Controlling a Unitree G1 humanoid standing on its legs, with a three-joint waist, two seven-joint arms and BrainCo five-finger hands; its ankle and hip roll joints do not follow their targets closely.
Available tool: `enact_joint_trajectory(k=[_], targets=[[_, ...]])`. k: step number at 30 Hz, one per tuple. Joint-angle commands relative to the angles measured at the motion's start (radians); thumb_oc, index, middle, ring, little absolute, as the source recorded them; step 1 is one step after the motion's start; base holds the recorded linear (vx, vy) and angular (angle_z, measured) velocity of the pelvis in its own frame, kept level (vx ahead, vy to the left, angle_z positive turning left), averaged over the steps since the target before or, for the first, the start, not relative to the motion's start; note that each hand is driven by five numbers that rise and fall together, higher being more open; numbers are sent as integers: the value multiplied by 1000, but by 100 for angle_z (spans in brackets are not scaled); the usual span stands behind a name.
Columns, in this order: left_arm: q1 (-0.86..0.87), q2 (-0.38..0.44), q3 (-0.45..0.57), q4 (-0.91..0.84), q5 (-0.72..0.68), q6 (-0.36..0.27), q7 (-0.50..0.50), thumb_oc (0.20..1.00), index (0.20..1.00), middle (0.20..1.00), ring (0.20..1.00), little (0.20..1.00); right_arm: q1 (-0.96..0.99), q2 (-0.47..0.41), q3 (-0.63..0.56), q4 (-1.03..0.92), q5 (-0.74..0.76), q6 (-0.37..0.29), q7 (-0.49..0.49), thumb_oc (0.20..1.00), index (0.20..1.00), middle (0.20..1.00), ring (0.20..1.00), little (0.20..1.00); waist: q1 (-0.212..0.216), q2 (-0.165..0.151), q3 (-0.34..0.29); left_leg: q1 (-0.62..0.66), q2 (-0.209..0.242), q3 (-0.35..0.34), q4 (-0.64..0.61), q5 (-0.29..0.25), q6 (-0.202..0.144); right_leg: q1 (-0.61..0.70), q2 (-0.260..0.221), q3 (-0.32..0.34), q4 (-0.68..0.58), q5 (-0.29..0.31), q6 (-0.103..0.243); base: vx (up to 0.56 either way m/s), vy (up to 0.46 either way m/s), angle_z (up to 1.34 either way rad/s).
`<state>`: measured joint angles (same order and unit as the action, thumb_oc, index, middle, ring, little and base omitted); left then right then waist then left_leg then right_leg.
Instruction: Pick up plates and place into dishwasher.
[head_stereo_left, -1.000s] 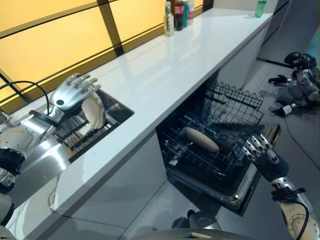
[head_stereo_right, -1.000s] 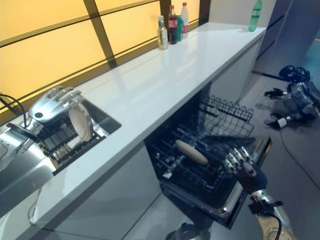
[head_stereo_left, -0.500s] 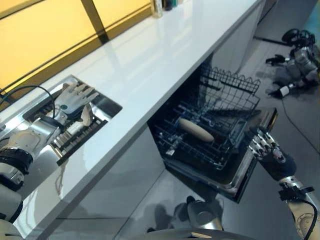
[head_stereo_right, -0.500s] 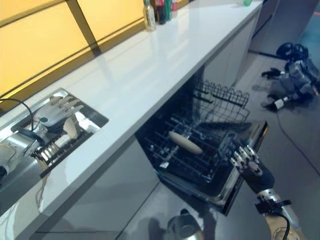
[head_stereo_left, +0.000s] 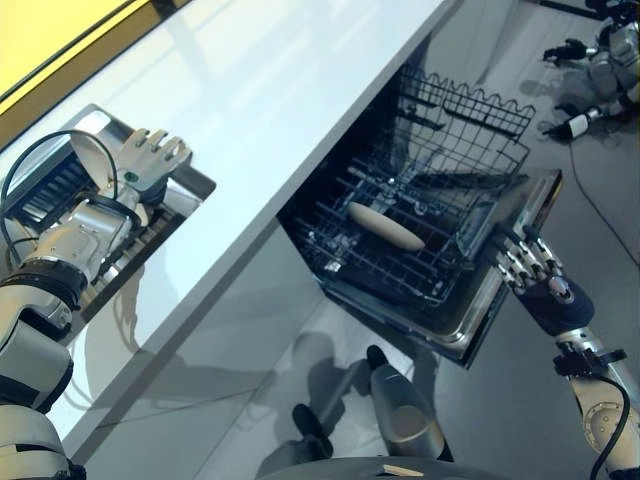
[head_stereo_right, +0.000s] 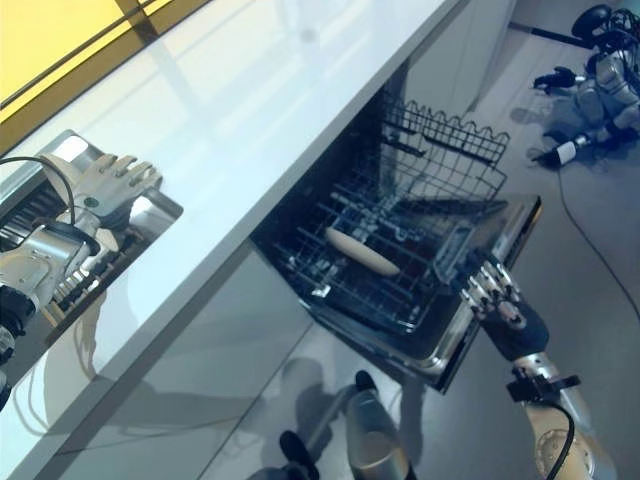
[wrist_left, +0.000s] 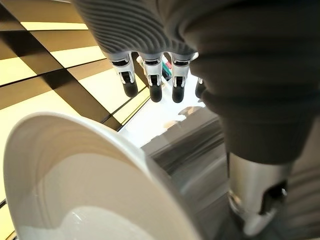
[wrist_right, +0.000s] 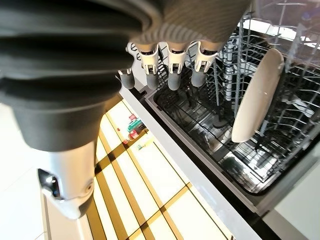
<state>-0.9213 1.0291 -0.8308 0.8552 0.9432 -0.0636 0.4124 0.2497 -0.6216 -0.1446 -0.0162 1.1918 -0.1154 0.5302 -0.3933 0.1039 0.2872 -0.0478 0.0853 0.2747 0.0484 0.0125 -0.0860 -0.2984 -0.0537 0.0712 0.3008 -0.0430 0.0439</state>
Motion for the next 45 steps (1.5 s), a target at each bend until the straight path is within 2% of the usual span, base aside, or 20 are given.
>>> enact_joint_trajectory(k=[1, 3, 7, 19, 25, 28, 32, 36, 39, 45], targets=[[-69, 57, 14, 22, 93, 75, -108, 1000, 1000, 1000, 1000, 1000, -60, -5, -16, -16, 45, -52, 42, 1000, 1000, 1000, 1000, 1000, -8, -43, 3, -114, 7, -43, 82, 51, 32, 51, 0, -32, -56, 19, 13, 0, 0, 0], [-73, 52, 0, 29, 90, 102, -199, 1000, 1000, 1000, 1000, 1000, -72, 0, -7, -20, 39, -56, 31, 1000, 1000, 1000, 1000, 1000, -6, -42, 9, -118, 7, -43, 83, 50, 34, 47, -2, -34, -53, 16, 12, -38, 17, 1], [-74, 50, -8, 24, 44, 92, -240, 1000, 1000, 1000, 1000, 1000, -95, 1, 1, -35, 40, -48, -1, 1000, 1000, 1000, 1000, 1000, -1, -41, 16, -115, 5, -46, 76, 51, 36, 52, -3, -37, -57, 14, 8, -34, 2, 0], [-113, 54, 12, -4, -34, -7, -160, 1000, 1000, 1000, 1000, 1000, -75, 30, -3, -33, 36, -53, 5, 1000, 1000, 1000, 1000, 1000, 2, -35, 1, -91, 7, -27, 61, 44, 38, 82, -8, -50, -69, 2, 8, -5, 0, 0], [-96, 39, 57, -37, -167, -77, -123, 1000, 1000, 1000, 1000, 1000, -53, 30, -12, -35, 30, -45, 20, 1000, 1000, 1000, 1000, 1000, -3, -32, -10, -73, 6, -18, 57, 39, 37, 99, -8, -46, -75, -2, 9, 24, 8, 2], [-79, 25, 89, -73, -253, -136, -87, 1000, 1000, 1000, 1000, 1000, -41, 35, -11, -31, 33, -48, 29, 1000, 1000, 1000, 1000, 1000, -3, -34, -15, -64, 5, -16, 52, 37, 37, 107, -6, -41, -82, -4, 10, 0, 0, 0], [-63, 30, 143, -133, -340, -197, -90, 1000, 1000, 1000, 1000, 1000, -17, 45, -19, -34, 30, -49, 46, 1000, 1000, 1000, 1000, 1000, 0, -35, -19, -57, 4, -16, 51, 32, 40, 112, -4, -41, -85, -6, 11, 0, 0, 0], [-55, 64, 161, -181, -350, -224, -138, 1000, 1000, 1000, 1000, 1000, -4, 39, -34, -33, 35, -38, 62, 1000, 1000, 1000, 1000, 1000, 3, -27, -19, -55, 4, -16, 50, 32, 37, 114, -5, -42, -84, -9, 11, 0, 0, 0], [-48, 106, 162, -217, -429, -247, -144, 1000, 1000, 1000, 1000, 1000, 8, 23, -47, -34, 52, -35, 67, 1000, 1000, 1000, 1000, 1000, 8, -21, -18, -49, 0, -22, 44, 33, 37, 117, -6, -43, -87, -9, 12, 0, 0, 0], [7, 162, 208, -294, -477, -255, -205, 1000, 1000, 1000, 1000, 1000, 29, 12, -66, -32, 62, -44, 76, 1000, 1000, 1000, 1000, 1000, 21, -5, -14, -49, -4, -37, 42, 37, 34, 115, -8, -47, -82, -15, 10, 1, 4, 1]])
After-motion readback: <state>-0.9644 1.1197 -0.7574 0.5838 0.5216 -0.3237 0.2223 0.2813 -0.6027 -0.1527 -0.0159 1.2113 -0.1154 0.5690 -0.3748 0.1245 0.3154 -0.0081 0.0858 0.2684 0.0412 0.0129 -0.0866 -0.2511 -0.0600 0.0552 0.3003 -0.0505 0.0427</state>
